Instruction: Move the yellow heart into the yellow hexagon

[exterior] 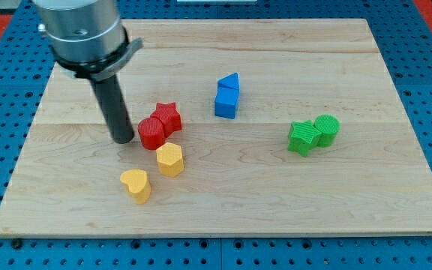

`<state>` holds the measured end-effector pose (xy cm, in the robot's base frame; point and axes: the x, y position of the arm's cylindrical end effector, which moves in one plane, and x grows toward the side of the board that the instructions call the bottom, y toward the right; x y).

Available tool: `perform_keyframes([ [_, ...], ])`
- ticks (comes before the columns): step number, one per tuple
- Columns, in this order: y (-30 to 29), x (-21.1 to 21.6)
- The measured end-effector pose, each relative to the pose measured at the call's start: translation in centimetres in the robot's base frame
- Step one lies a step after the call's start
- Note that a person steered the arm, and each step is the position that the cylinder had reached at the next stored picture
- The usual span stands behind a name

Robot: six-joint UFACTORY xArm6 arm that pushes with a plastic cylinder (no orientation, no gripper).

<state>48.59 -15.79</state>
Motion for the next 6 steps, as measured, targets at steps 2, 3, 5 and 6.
perform_keyframes([
  [2, 0.4, 9.2],
  [3, 2.5, 9.2],
  [5, 5.5, 7.8],
  [6, 7.6, 9.5],
])
